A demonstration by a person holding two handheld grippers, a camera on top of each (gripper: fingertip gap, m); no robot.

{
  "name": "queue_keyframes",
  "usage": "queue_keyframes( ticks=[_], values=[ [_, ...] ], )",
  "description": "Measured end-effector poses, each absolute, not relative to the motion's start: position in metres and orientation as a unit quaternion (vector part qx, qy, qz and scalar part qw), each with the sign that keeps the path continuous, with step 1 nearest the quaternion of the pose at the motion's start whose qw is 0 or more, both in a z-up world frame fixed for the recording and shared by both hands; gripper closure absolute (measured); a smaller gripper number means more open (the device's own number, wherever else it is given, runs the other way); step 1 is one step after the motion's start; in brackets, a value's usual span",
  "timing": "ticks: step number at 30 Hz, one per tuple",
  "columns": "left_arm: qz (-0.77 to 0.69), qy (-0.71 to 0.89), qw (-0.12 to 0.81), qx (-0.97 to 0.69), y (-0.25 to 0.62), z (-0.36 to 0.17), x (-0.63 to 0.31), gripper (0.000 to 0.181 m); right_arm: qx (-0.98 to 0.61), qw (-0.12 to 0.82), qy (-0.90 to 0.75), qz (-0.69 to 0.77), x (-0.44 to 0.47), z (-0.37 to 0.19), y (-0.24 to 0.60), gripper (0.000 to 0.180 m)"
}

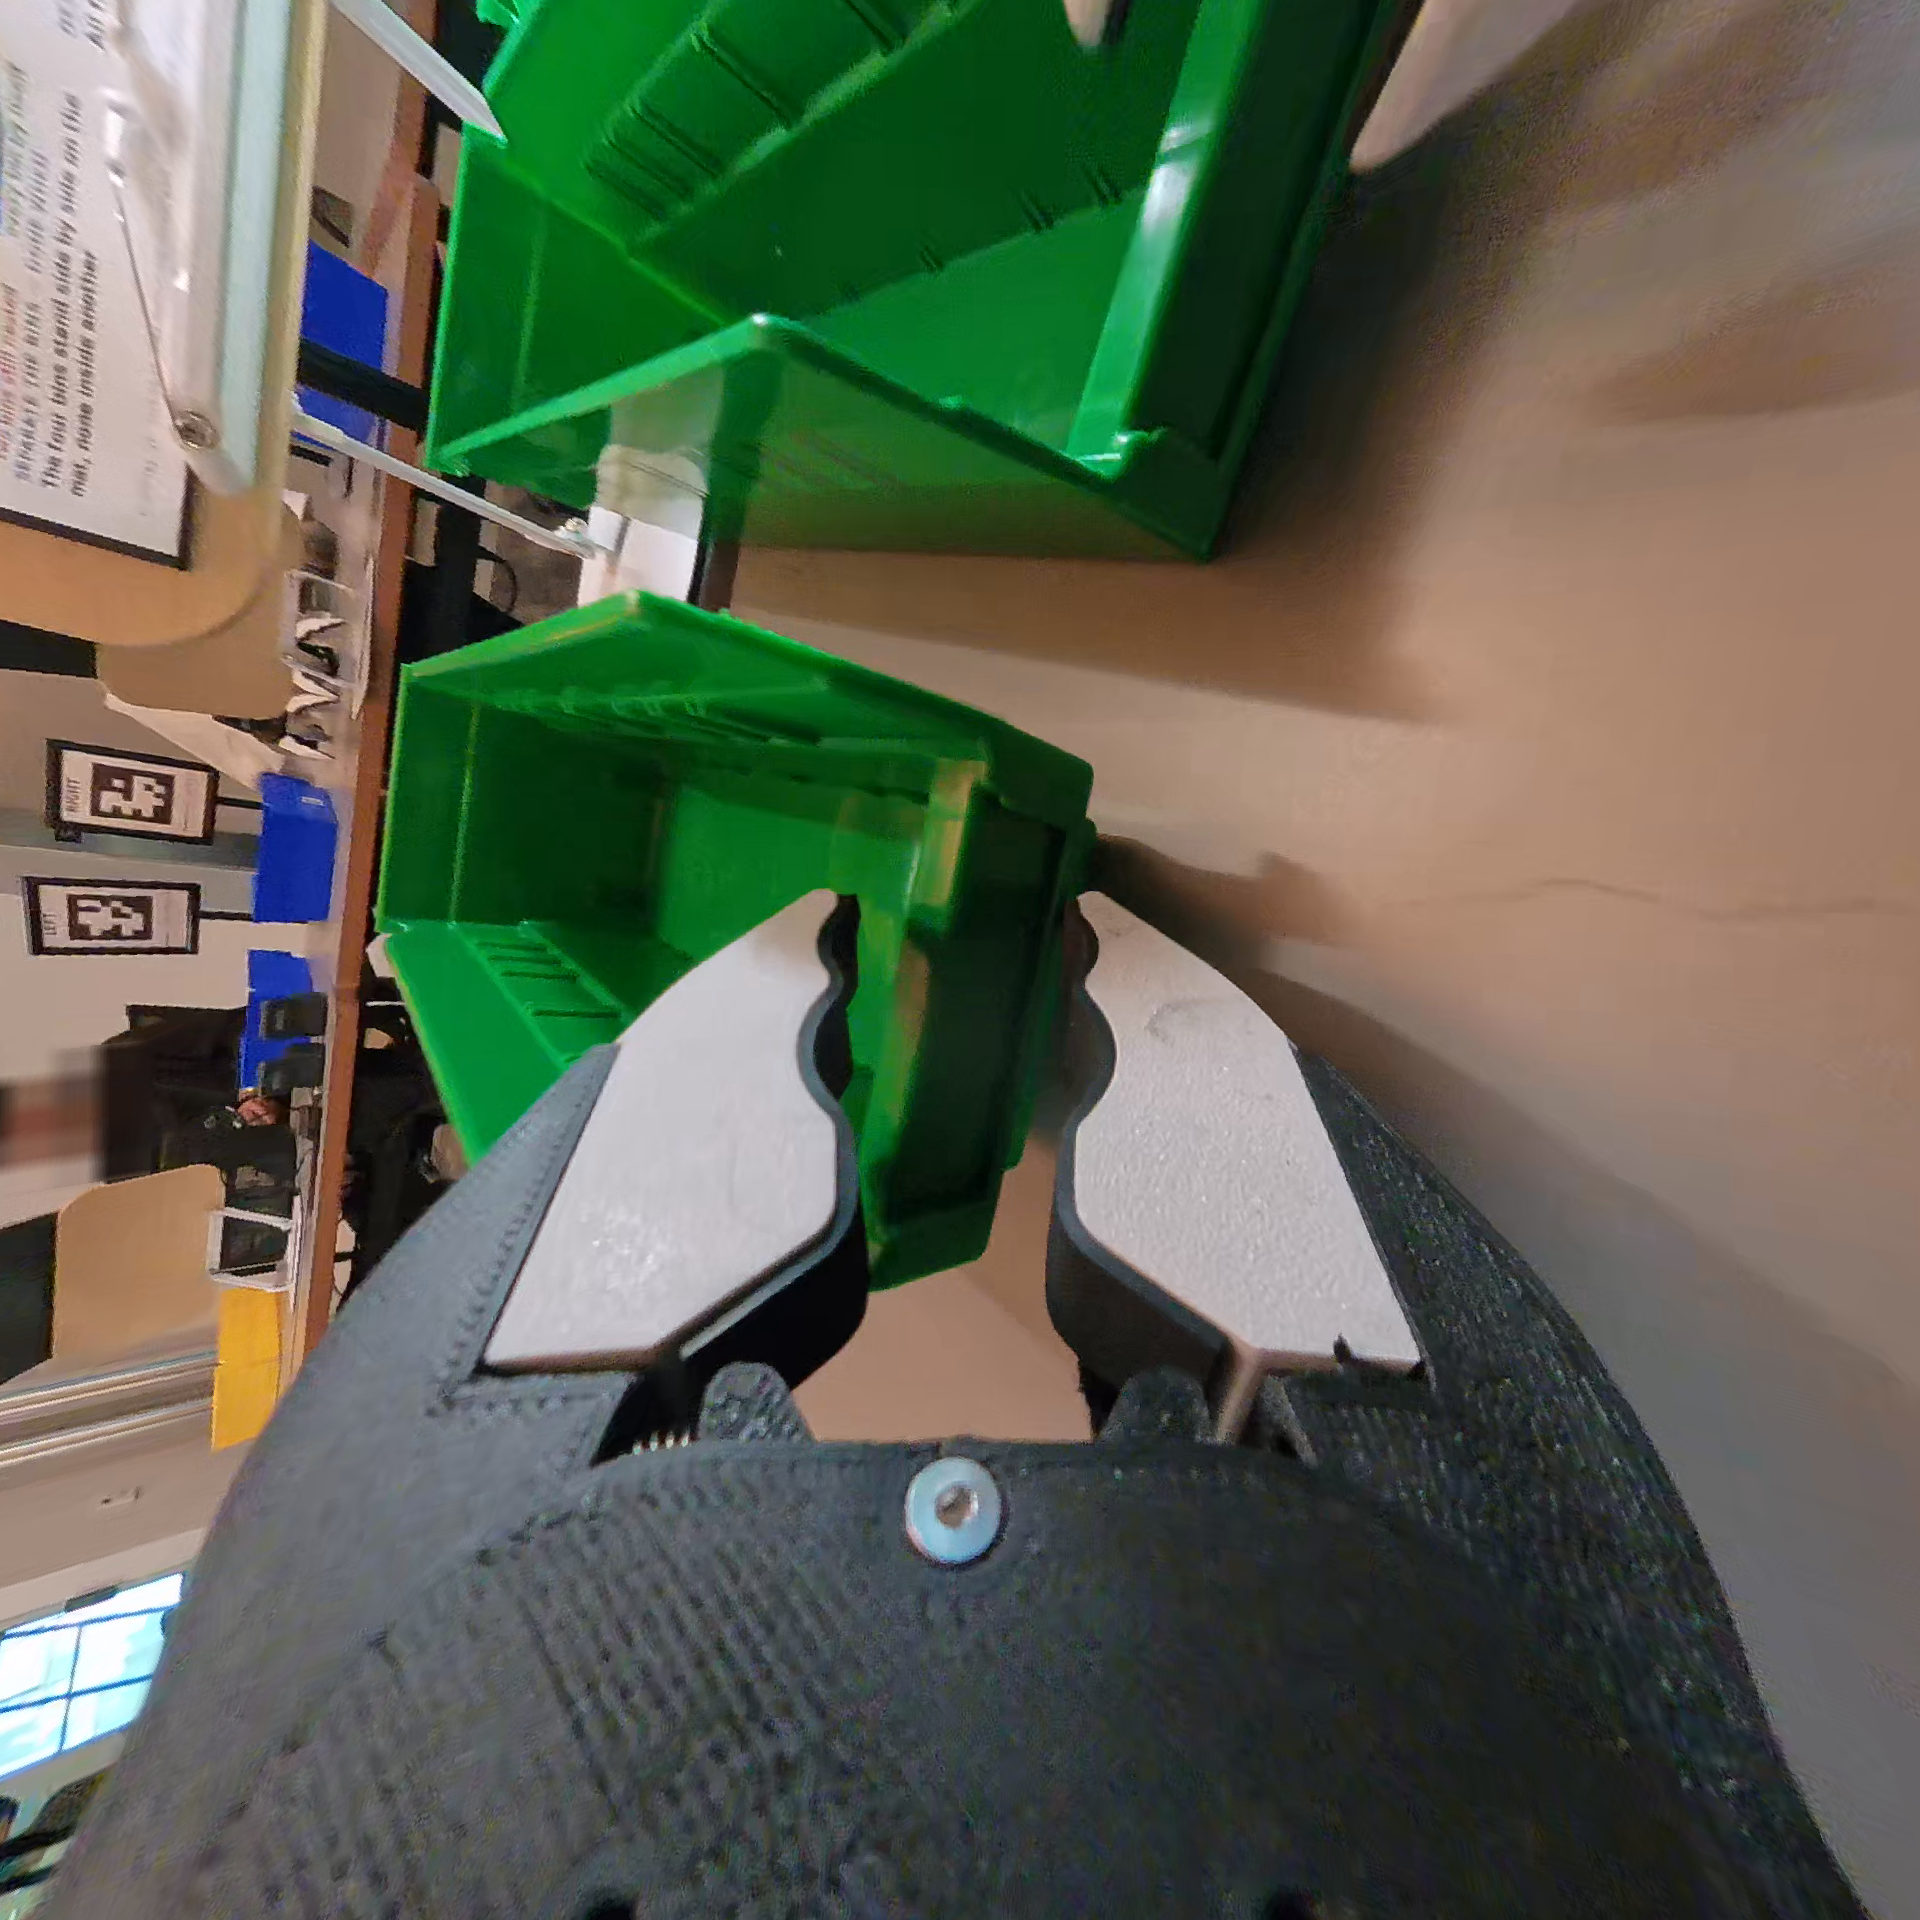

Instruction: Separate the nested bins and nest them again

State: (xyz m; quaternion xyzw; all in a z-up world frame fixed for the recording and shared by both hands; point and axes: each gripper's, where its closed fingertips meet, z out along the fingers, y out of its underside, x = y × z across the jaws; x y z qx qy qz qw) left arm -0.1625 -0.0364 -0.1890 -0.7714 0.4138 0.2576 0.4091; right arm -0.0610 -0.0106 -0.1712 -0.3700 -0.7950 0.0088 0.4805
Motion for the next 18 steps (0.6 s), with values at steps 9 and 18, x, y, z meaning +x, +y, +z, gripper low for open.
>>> queue_keyframes(
  ticks=[9, 18],
  values=[
    [0.105, 0.326, 0.566, -0.75, -0.052, -0.117, -0.134, 0.138, -0.482, 0.595, -0.597, 0.237, 0.024, -0.097, 0.023, 0.14],
    [-0.068, -0.031, 0.723, -0.687, -0.071, -0.08, -0.184, 0.134, -0.577, 0.671, -0.367, 0.286, 0.095, -0.065, 0.121, 0.128]
  ],
)
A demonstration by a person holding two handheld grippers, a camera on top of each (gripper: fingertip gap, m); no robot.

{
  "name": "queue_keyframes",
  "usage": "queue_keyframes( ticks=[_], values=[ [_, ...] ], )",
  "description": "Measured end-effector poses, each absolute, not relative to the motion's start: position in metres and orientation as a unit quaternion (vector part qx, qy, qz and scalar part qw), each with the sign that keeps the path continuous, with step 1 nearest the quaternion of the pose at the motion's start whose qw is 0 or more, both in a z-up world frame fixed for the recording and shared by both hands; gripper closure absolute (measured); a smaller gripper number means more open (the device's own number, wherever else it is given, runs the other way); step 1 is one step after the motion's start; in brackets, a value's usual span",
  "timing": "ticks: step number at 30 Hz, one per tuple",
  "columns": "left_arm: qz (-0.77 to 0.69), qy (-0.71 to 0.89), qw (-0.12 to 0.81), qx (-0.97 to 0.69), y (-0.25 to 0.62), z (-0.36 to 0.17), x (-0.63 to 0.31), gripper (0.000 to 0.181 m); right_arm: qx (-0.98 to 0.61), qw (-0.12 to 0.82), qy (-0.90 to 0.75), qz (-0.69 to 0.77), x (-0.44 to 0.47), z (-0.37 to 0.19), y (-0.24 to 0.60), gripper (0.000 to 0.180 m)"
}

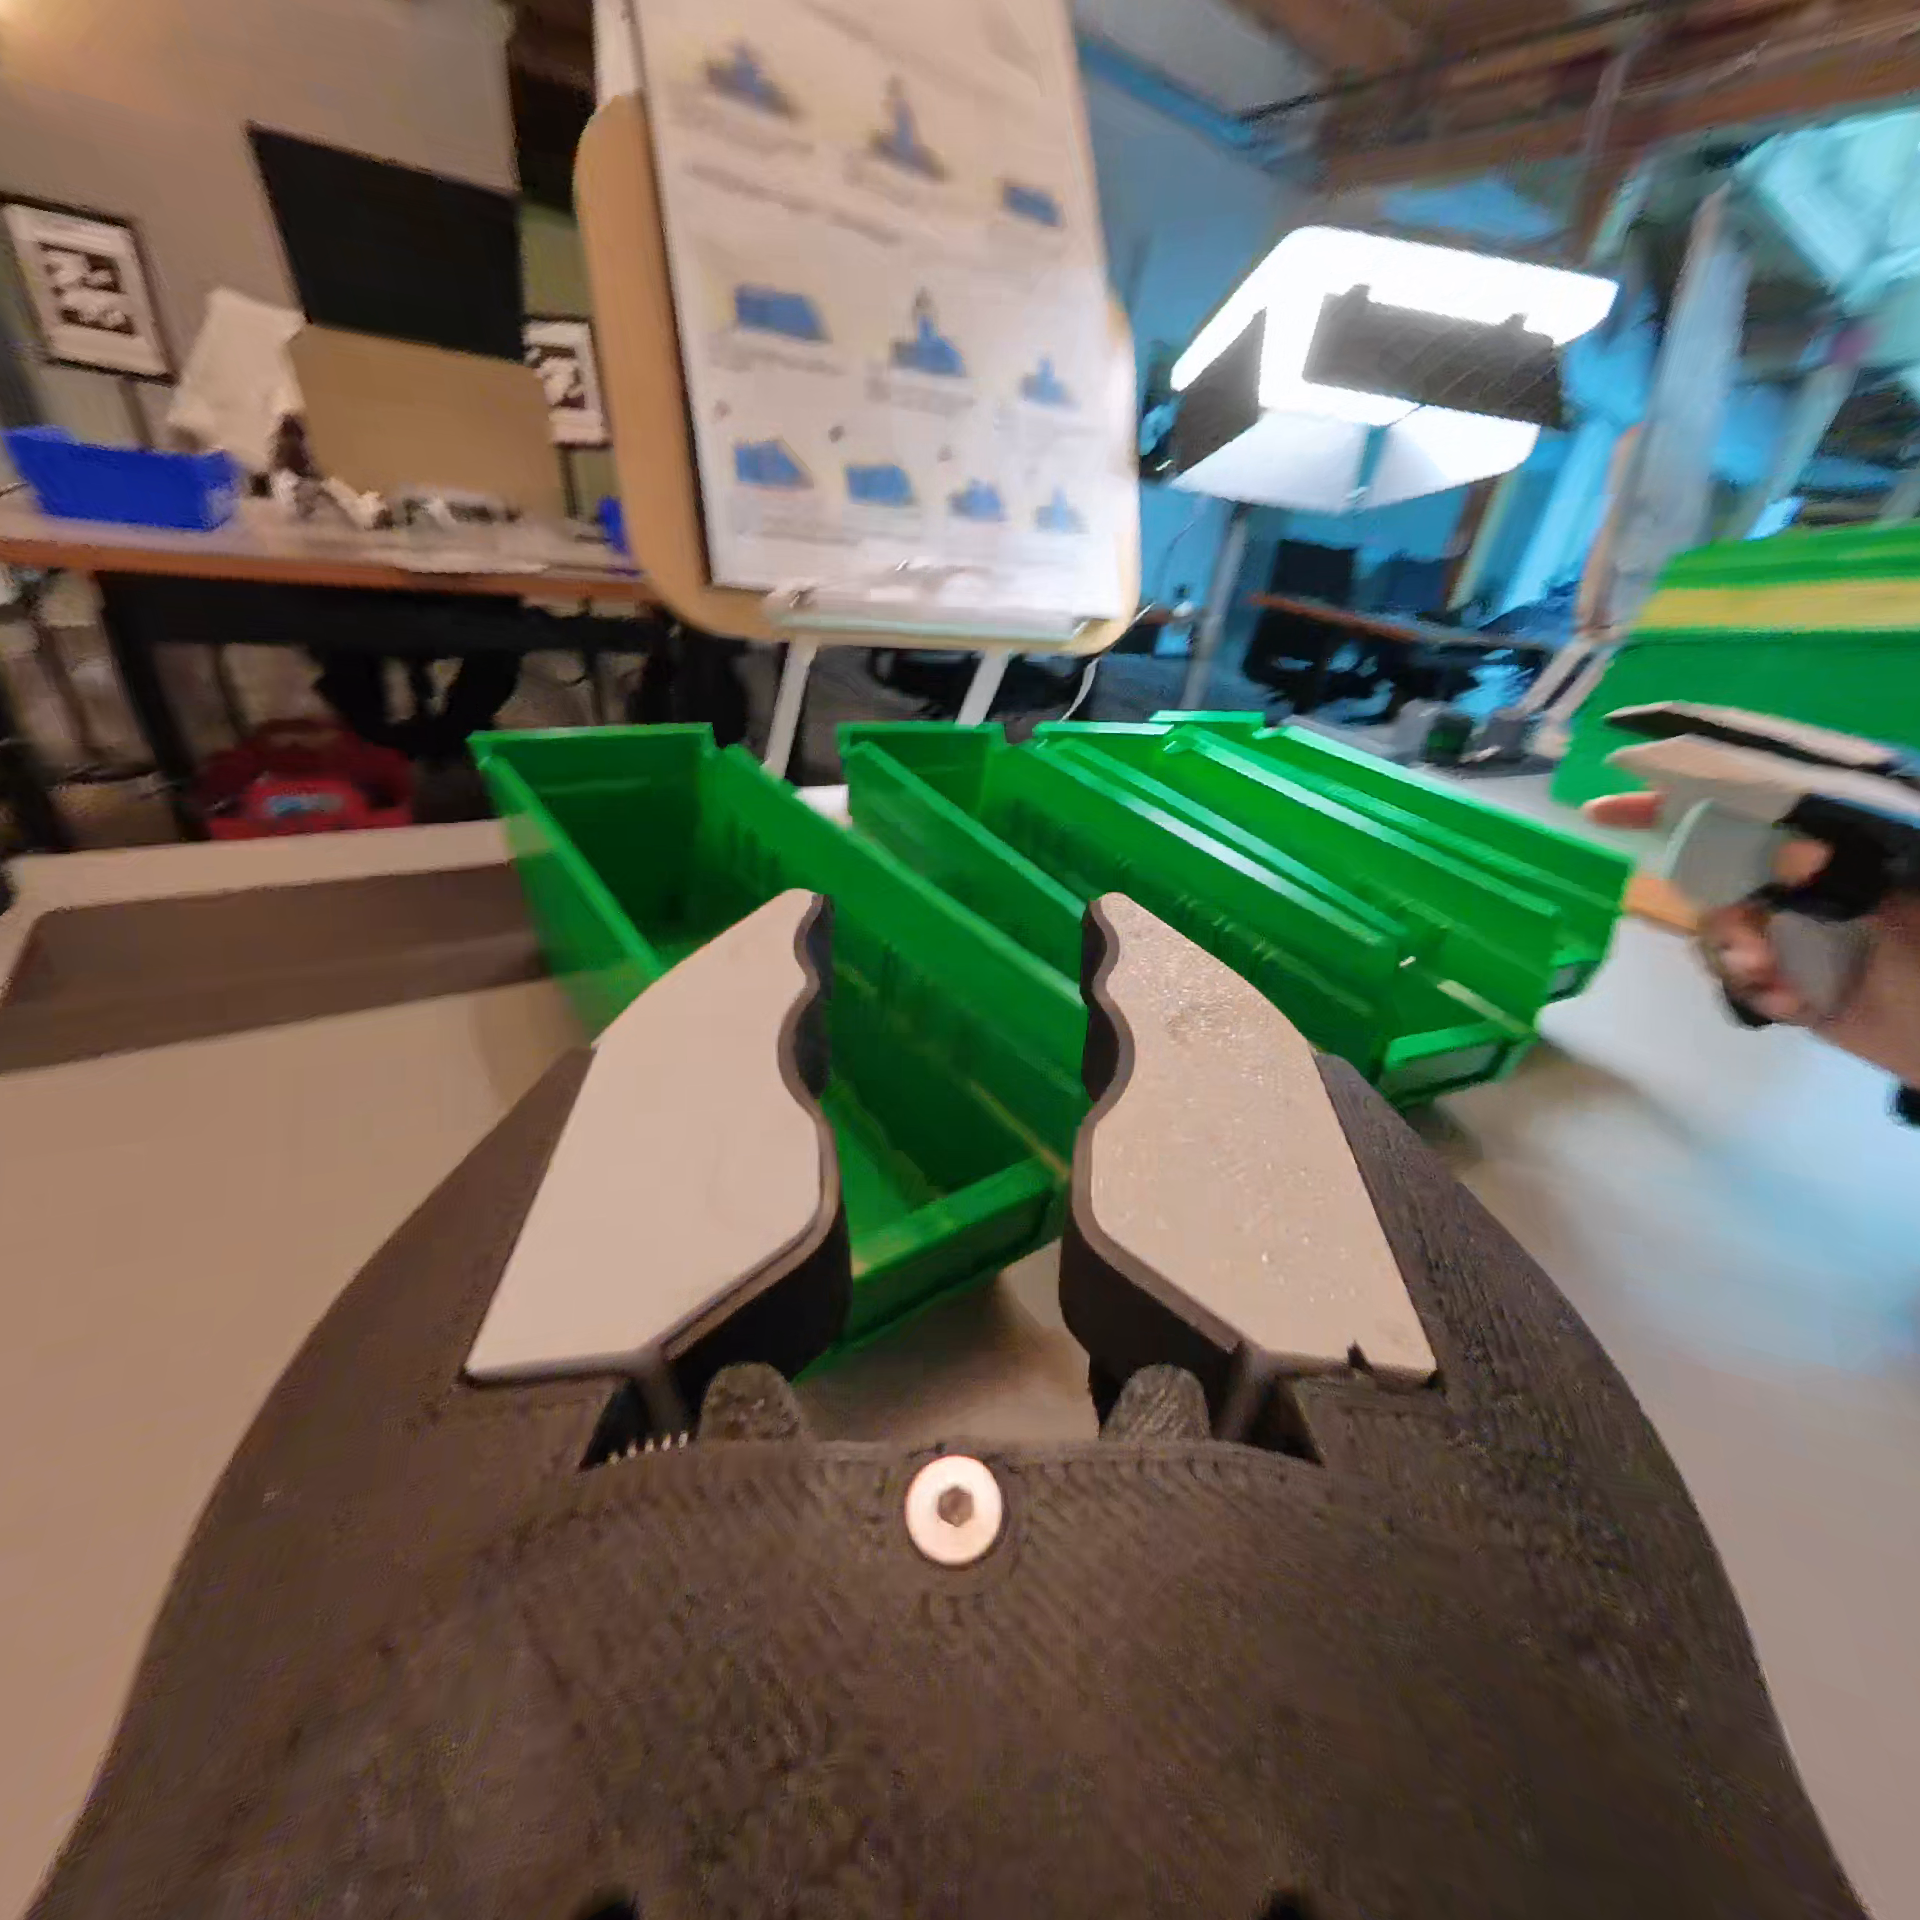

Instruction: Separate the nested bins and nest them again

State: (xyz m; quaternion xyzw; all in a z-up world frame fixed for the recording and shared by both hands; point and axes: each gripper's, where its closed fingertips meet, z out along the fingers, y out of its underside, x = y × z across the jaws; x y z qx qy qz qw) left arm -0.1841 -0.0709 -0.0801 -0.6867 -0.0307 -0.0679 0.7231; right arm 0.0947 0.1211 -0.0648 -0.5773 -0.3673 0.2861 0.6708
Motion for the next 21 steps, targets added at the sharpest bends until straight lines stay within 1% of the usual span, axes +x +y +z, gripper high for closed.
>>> queue_keyframes(
  ticks=[2, 7, 9, 12, 15, 19, 21],
  values=[
    [-0.033, -0.036, 0.714, -0.698, -0.072, -0.092, -0.186, 0.129, -0.598, 0.657, -0.367, 0.276, 0.099, -0.073, 0.127, 0.127],
    [0.001, -0.03, 0.694, -0.72, -0.071, -0.104, -0.179, 0.127, -0.656, 0.574, -0.408, 0.271, 0.097, -0.098, 0.112, 0.118],
    [0.011, -0.028, 0.676, -0.736, -0.073, -0.112, -0.177, 0.126, -0.666, 0.551, -0.439, 0.244, 0.107, -0.106, 0.1, 0.114],
    [0.025, -0.026, 0.666, -0.745, -0.081, -0.117, -0.172, 0.126, -0.675, 0.555, -0.431, 0.224, 0.127, -0.113, 0.088, 0.115],
    [0.025, -0.025, 0.653, -0.757, -0.09, -0.123, -0.161, 0.125, -0.692, 0.553, -0.408, 0.222, 0.14, -0.132, 0.078, 0.113],
    [0.039, -0.01, 0.637, -0.77, -0.1, -0.138, -0.156, 0.124, -0.695, 0.563, -0.399, 0.201, 0.153, -0.153, 0.079, 0.112],
    [0.028, -0.017, 0.633, -0.773, -0.101, -0.141, -0.158, 0.123, -0.689, 0.574, -0.393, 0.204, 0.155, -0.158, 0.083, 0.114]
  ],
)
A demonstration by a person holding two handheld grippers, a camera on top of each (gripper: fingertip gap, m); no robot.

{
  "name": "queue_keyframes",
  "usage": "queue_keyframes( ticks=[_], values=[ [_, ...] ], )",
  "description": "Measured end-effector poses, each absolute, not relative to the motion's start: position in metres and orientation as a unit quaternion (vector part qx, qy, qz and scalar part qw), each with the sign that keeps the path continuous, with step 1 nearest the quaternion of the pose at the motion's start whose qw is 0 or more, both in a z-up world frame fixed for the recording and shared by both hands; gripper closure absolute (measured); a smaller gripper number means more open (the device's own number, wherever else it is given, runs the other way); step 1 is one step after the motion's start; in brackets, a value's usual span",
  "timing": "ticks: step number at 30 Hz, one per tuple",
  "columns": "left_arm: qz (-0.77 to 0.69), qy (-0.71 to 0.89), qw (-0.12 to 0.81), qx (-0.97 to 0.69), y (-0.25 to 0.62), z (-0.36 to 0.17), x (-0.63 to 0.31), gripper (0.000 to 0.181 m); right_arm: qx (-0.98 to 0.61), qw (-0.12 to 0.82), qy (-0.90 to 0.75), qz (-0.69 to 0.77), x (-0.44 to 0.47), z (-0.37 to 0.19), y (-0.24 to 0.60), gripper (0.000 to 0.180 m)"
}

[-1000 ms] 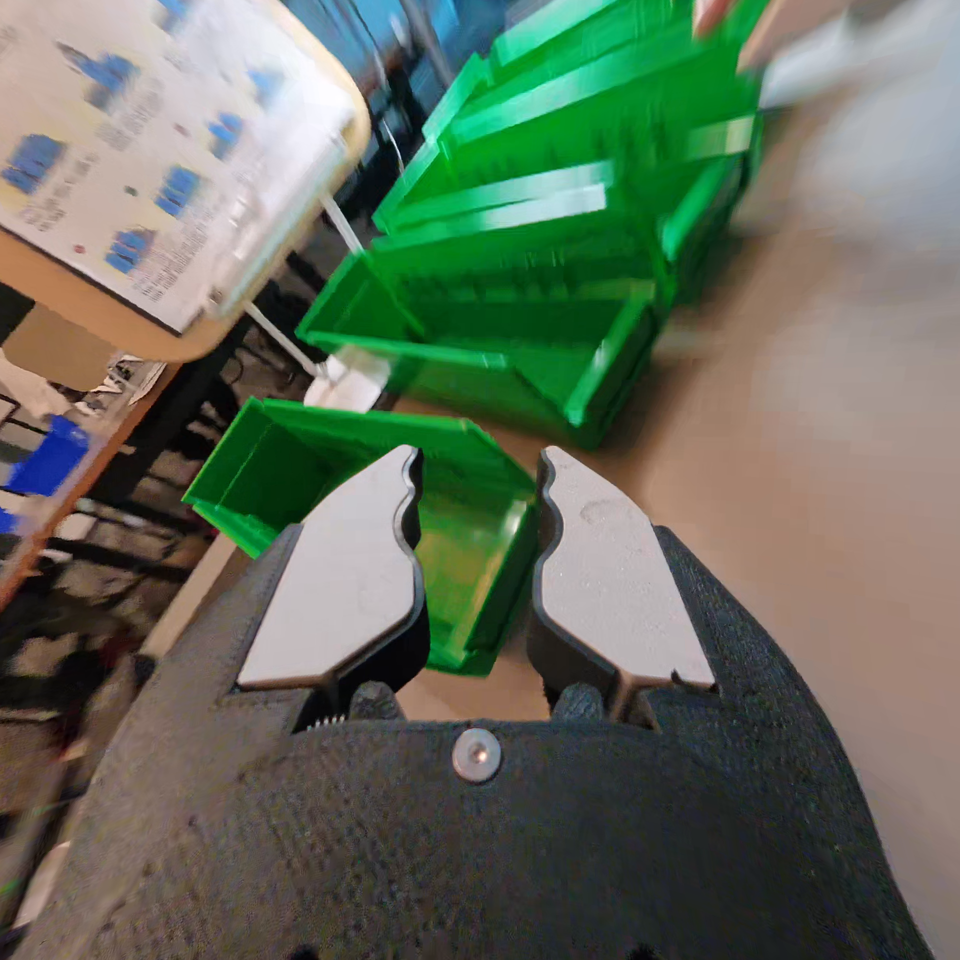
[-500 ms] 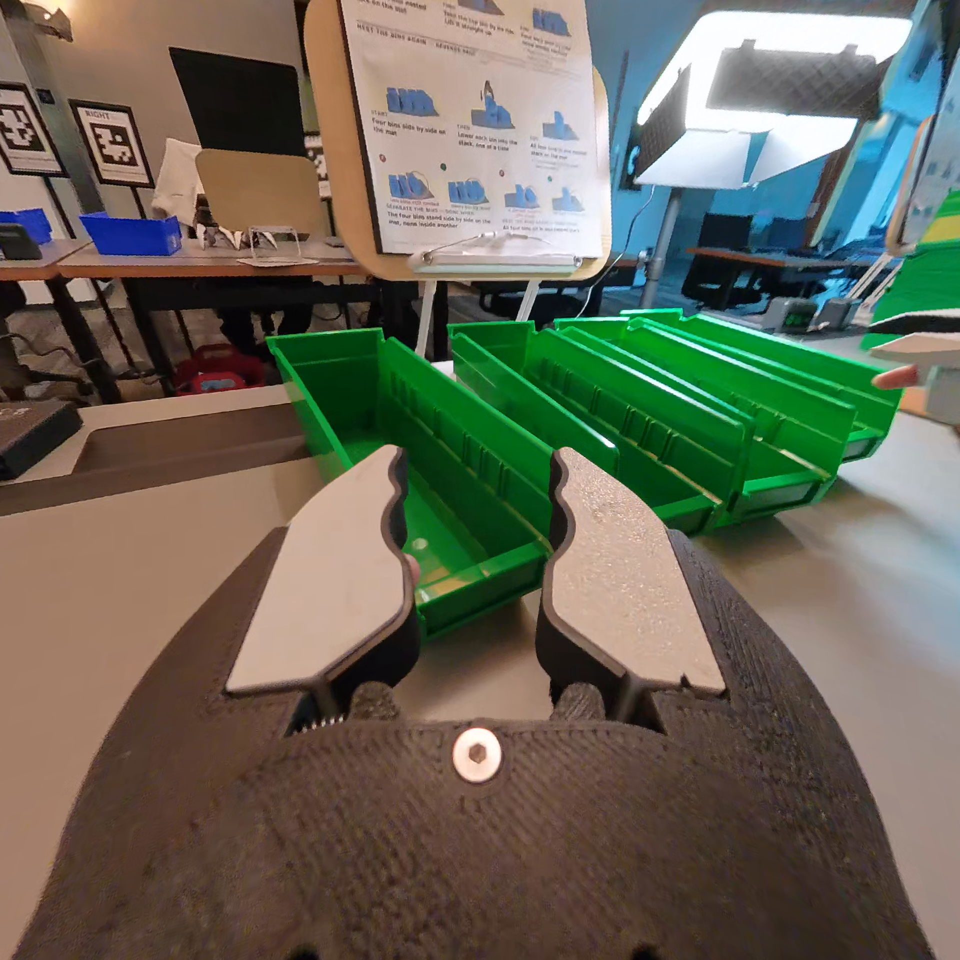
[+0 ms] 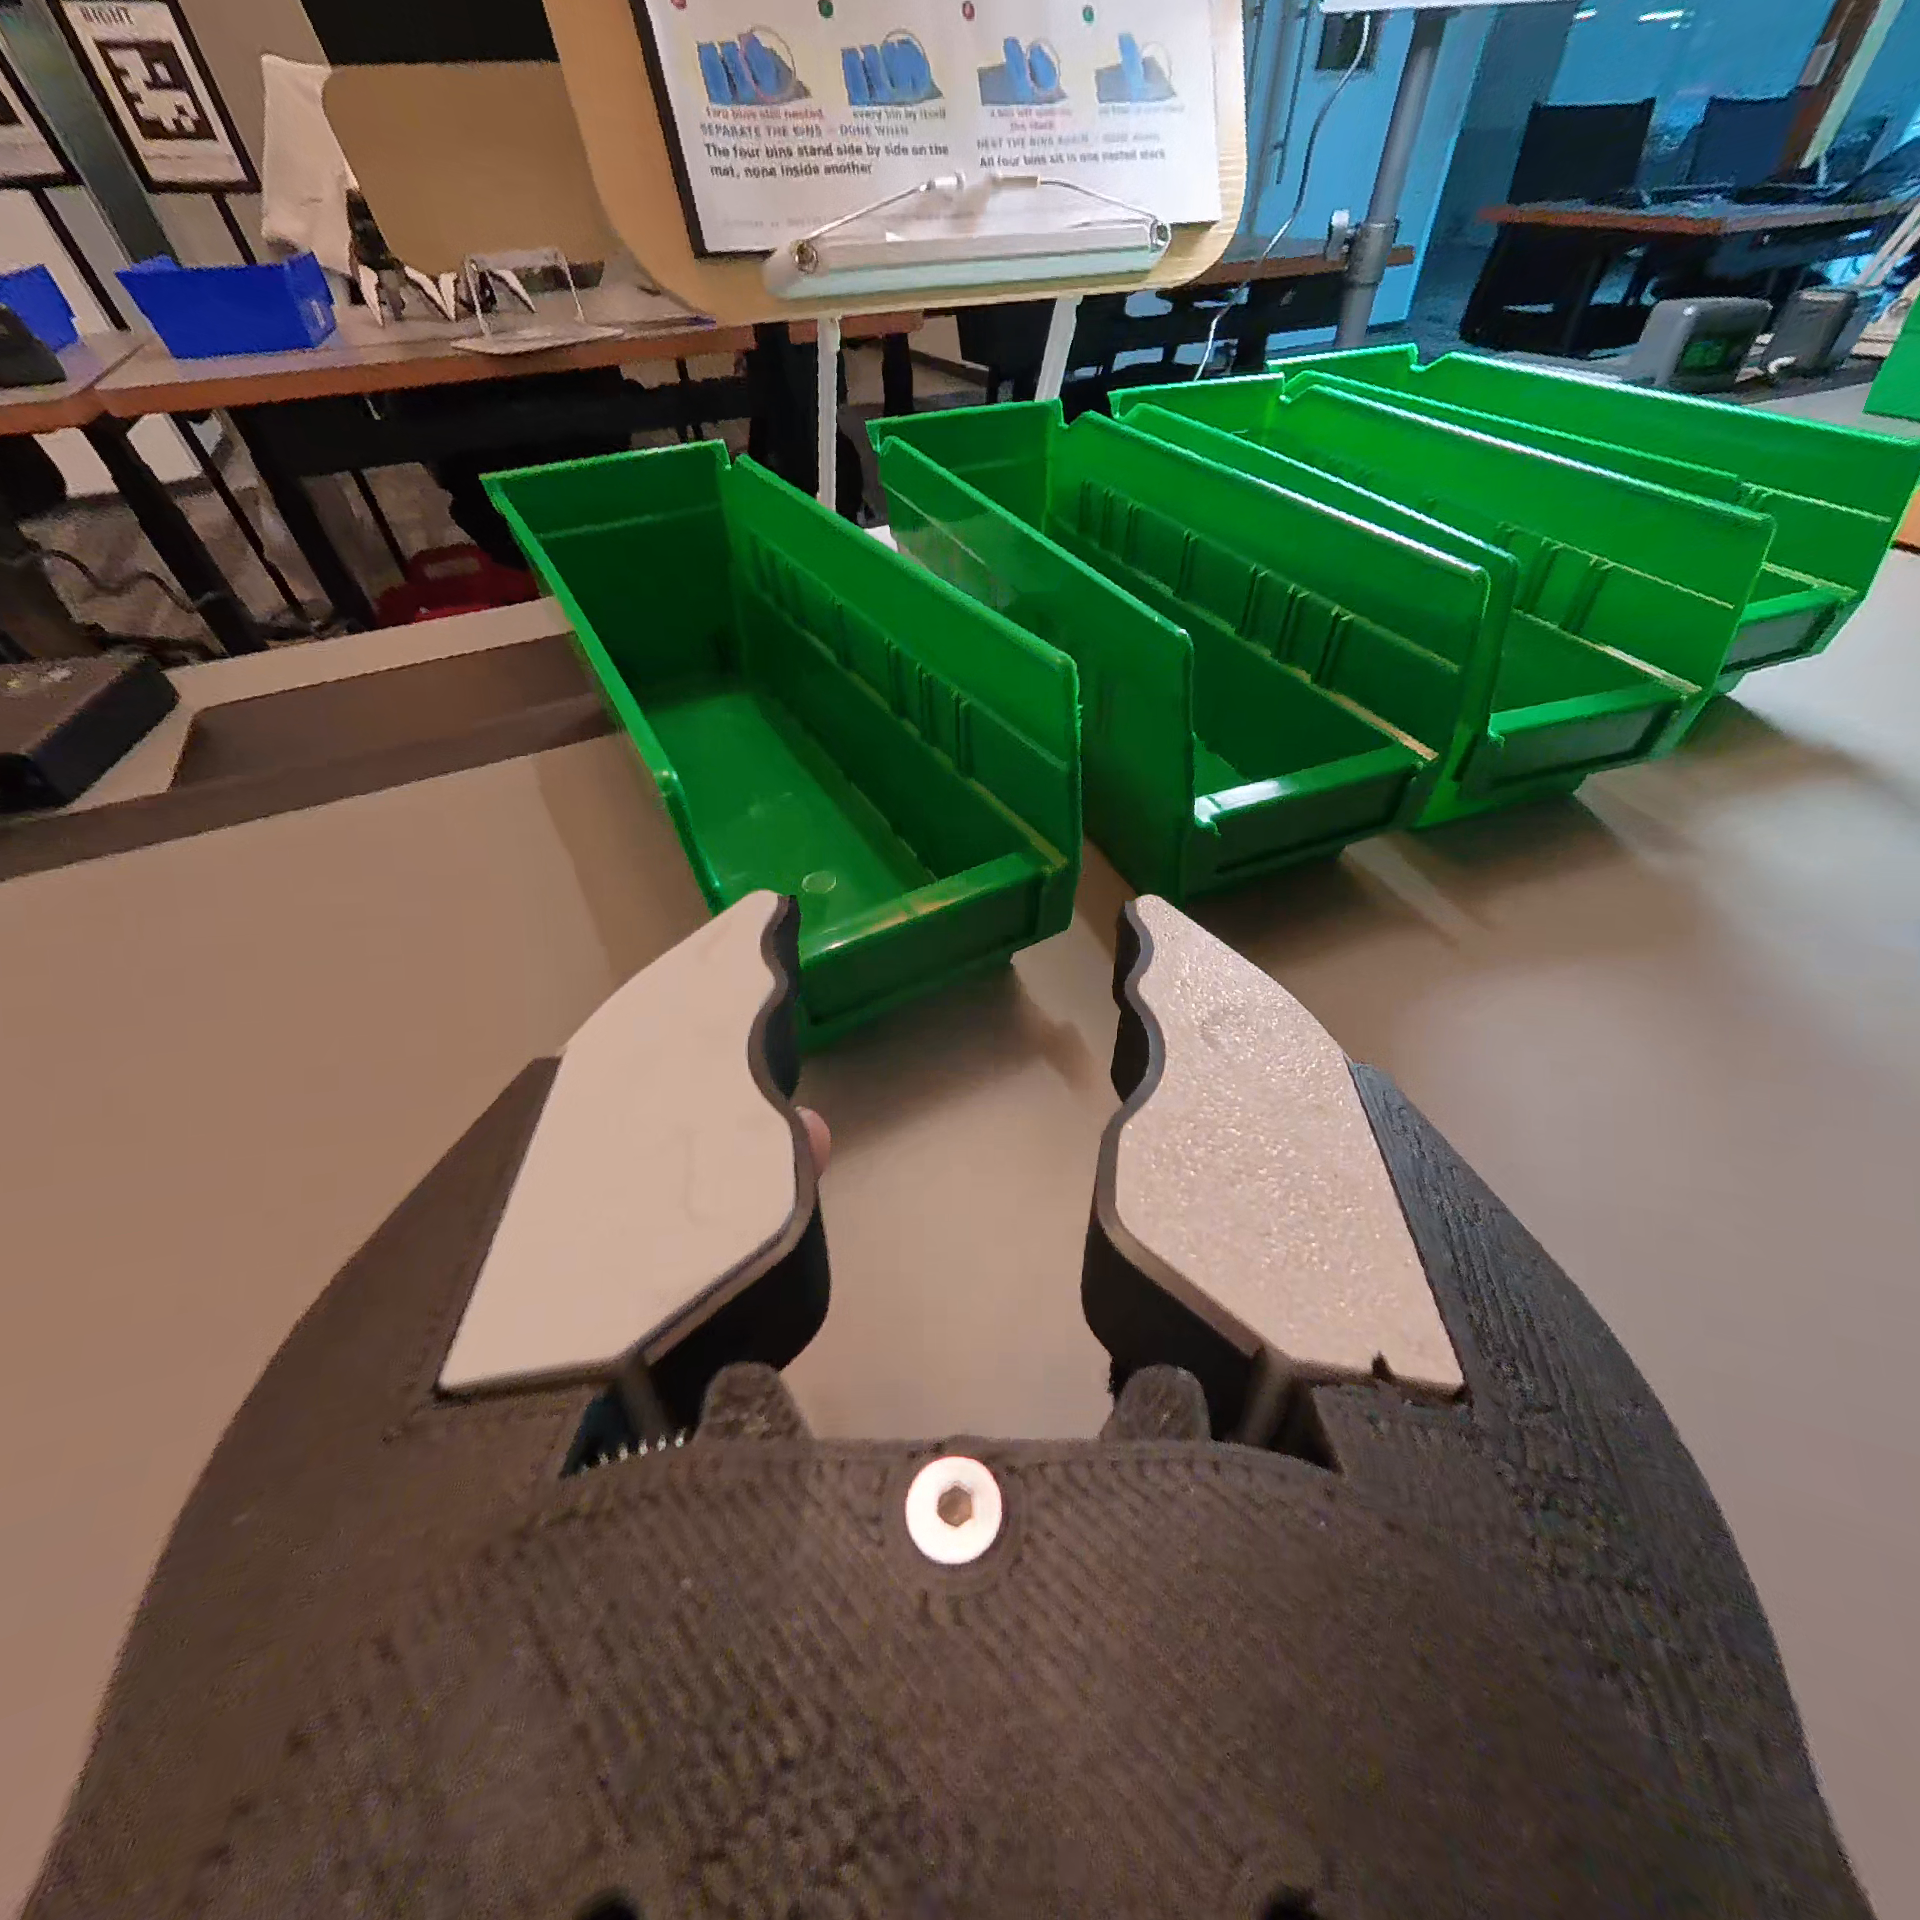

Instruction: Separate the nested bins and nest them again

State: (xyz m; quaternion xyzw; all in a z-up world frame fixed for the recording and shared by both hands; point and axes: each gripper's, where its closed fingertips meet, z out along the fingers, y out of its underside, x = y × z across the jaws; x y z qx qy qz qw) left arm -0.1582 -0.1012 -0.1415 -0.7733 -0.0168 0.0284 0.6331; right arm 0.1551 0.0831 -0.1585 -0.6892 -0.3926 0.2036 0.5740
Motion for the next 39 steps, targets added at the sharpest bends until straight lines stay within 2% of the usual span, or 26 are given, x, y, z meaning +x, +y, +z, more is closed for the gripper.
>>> queue_keyframes(
  ticks=[4, 10, 16, 20, 26, 39],
  values=[
    [0.013, -0.008, 0.638, -0.77, -0.097, -0.14, -0.156, 0.123, -0.666, 0.589, -0.403, 0.215, 0.146, -0.152, 0.084, 0.118],
    [0.023, 0.012, 0.64, -0.768, -0.098, -0.139, -0.149, 0.122, -0.666, 0.559, -0.444, 0.215, 0.131, -0.169, 0.071, 0.117],
    [0.028, -0.011, 0.653, -0.757, -0.103, -0.13, -0.161, 0.123, -0.683, 0.571, -0.397, 0.222, 0.142, -0.162, 0.084, 0.118],
    [0.017, -0.02, 0.668, -0.744, -0.105, -0.123, -0.164, 0.123, -0.683, 0.572, -0.365, 0.271, 0.148, -0.153, 0.088, 0.117],
    [0.006, -0.026, 0.715, -0.699, -0.112, -0.101, -0.168, 0.125, -0.602, 0.589, -0.367, 0.395, 0.152, -0.116, 0.076, 0.117],
    [0.018, -0.025, 0.719, -0.694, -0.114, -0.099, -0.17, 0.126, -0.605, 0.585, -0.367, 0.395, 0.154, -0.12, 0.076, 0.118]
  ],
)
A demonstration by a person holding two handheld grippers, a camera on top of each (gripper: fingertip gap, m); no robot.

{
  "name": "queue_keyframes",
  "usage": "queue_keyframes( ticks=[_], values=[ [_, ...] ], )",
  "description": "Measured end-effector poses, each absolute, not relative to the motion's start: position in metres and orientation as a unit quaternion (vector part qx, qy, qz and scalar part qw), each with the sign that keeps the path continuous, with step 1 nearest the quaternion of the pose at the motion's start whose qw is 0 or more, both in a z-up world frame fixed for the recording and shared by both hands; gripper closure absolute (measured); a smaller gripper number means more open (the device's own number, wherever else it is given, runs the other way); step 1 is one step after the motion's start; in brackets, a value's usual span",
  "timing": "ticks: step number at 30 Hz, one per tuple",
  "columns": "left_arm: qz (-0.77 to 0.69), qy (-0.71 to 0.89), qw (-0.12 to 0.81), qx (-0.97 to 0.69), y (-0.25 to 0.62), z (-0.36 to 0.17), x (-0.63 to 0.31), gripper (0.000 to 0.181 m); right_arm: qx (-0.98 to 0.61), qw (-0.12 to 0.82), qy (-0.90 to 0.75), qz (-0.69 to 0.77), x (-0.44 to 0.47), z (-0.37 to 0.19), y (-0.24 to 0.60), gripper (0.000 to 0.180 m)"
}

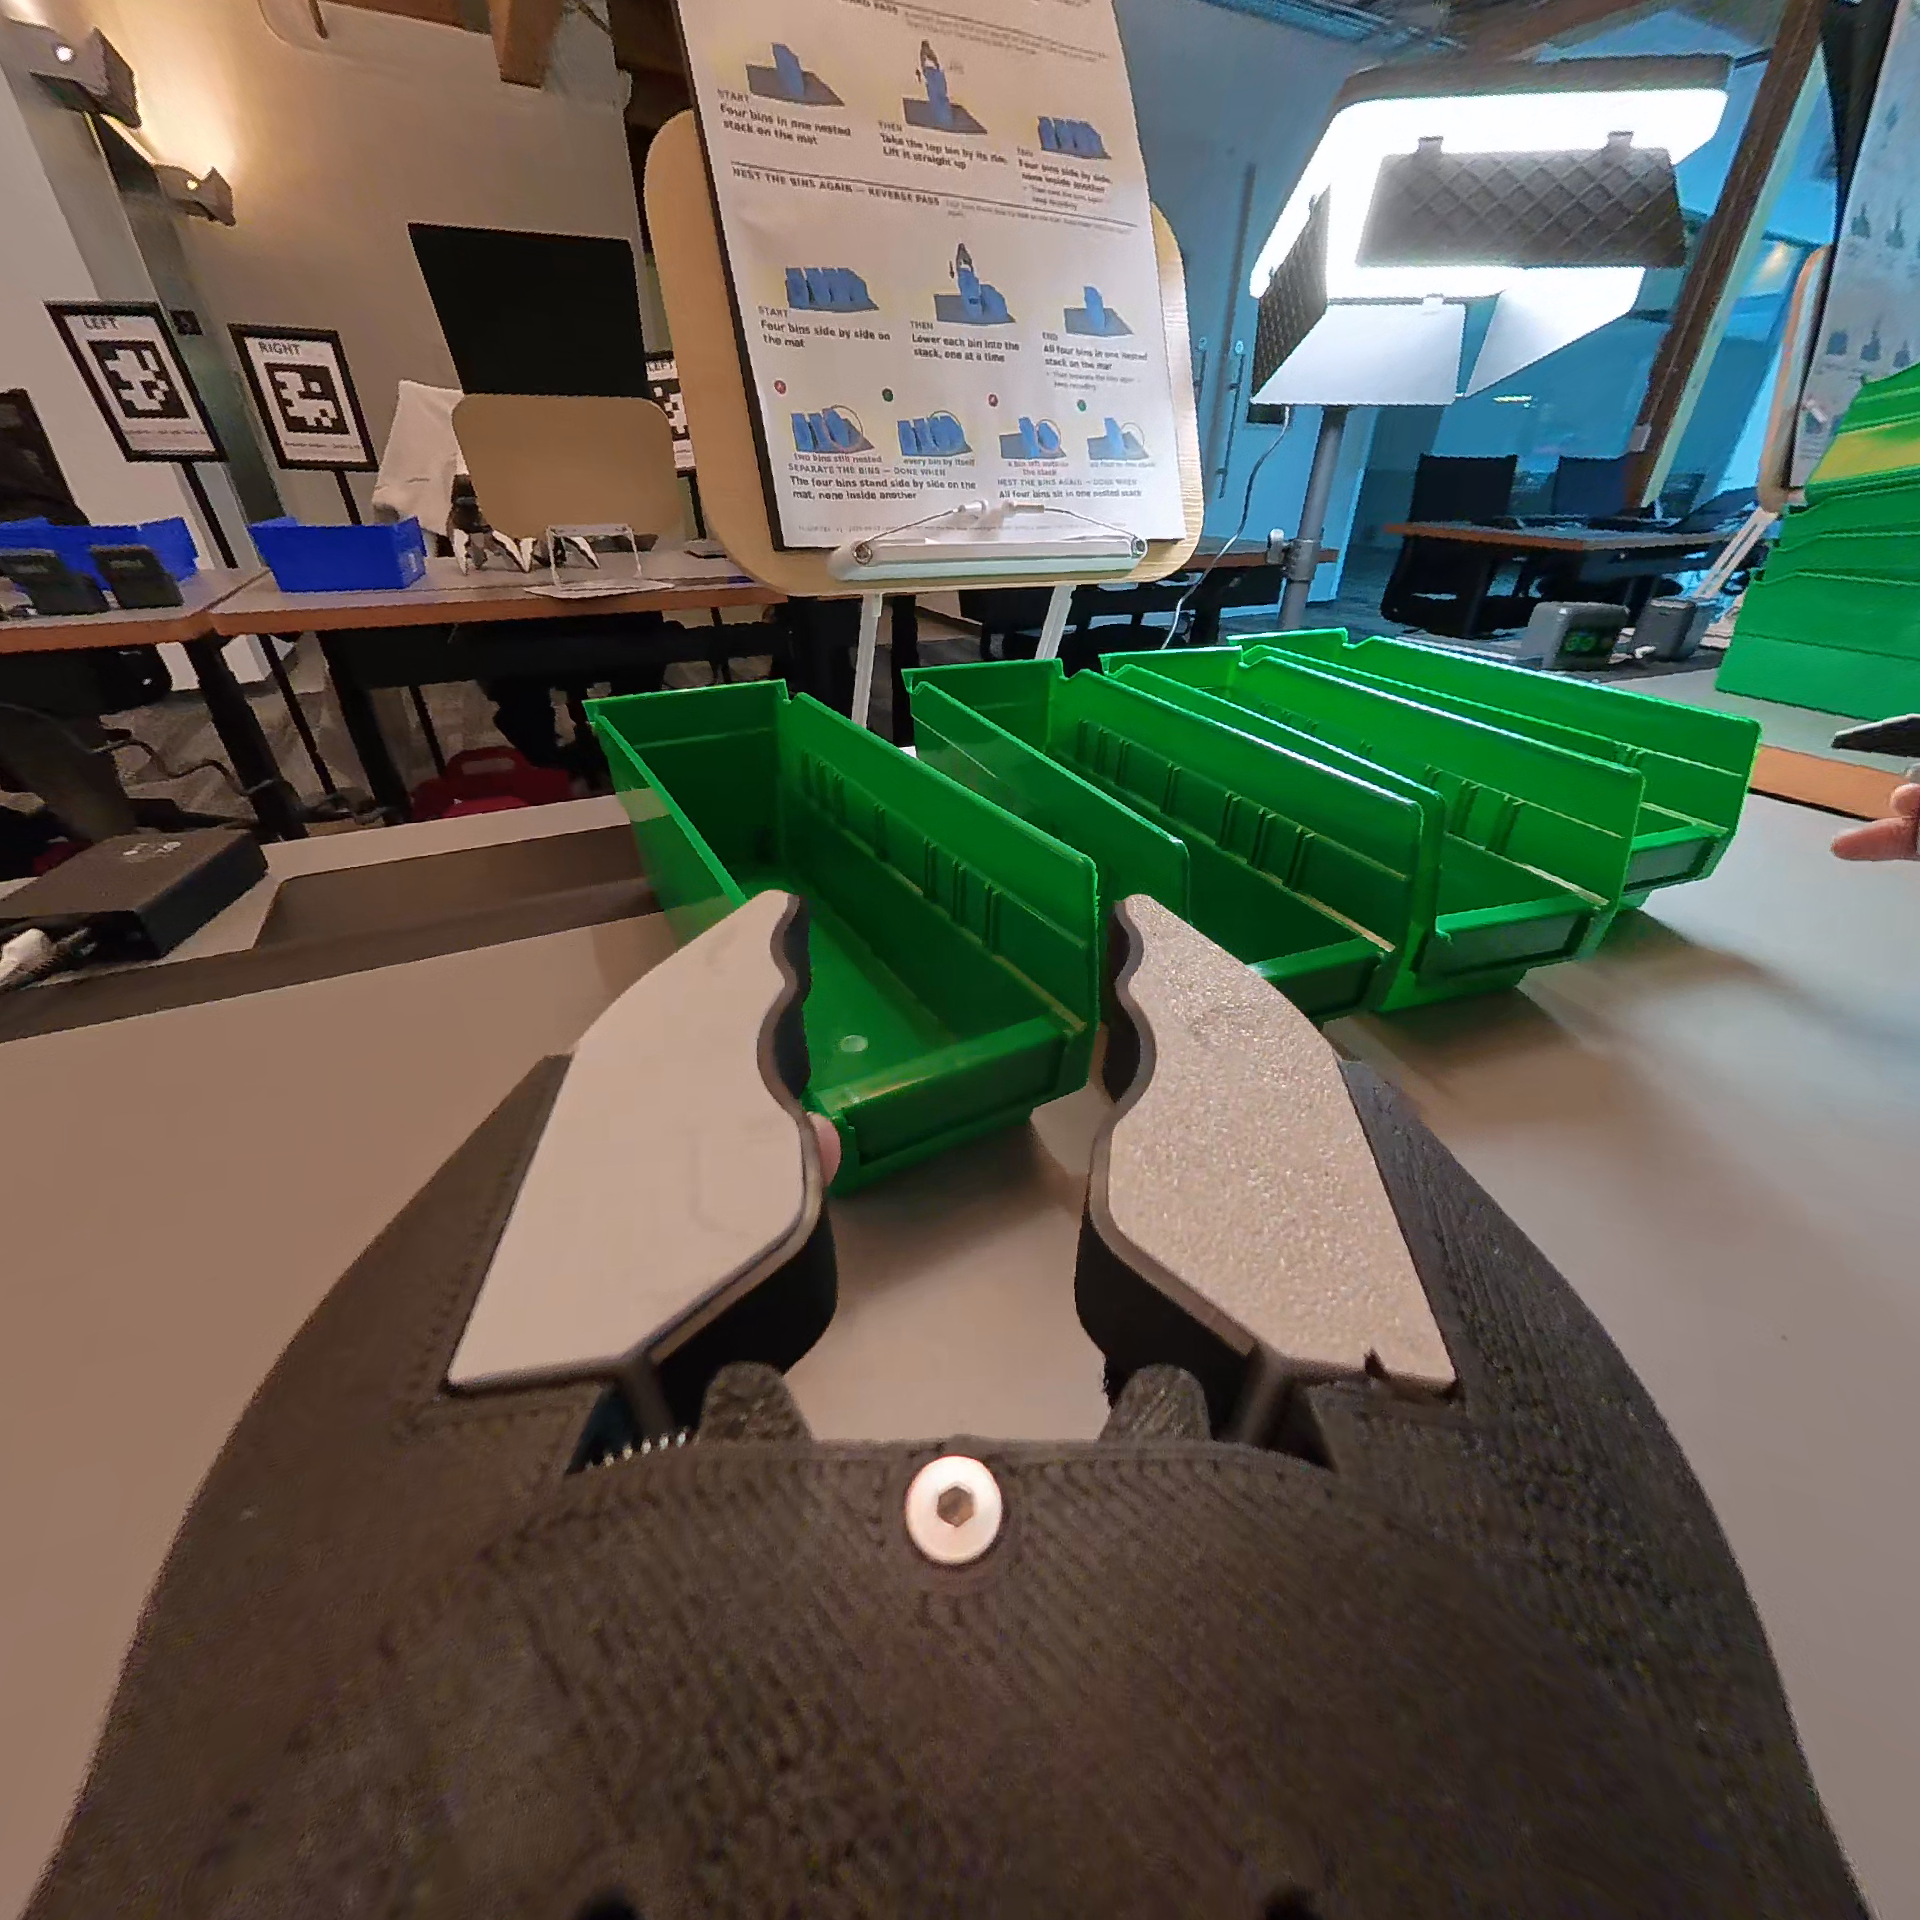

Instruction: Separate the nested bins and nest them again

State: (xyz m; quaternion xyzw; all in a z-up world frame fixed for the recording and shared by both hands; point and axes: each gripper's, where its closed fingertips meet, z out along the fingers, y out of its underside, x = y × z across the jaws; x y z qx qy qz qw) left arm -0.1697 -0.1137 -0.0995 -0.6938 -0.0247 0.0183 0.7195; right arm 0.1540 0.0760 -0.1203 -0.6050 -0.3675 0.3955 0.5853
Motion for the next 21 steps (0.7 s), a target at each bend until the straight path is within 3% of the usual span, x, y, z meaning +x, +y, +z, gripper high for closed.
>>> queue_keyframes(
  ticks=[12, 19, 21],
  values=[
    [0.021, -0.017, 0.713, -0.7, -0.11, -0.105, -0.167, 0.128, -0.623, 0.606, -0.407, 0.281, 0.157, -0.132, 0.09, 0.129],
    [0.038, 0.034, 0.689, -0.723, -0.099, -0.119, -0.151, 0.128, -0.58, 0.532, -0.613, 0.071, 0.135, -0.165, 0.116, 0.118],
    [0.039, 0.035, 0.689, -0.723, -0.101, -0.118, -0.152, 0.128, -0.562, 0.475, -0.677, -0.005, 0.134, -0.185, 0.128, 0.109]
  ],
)
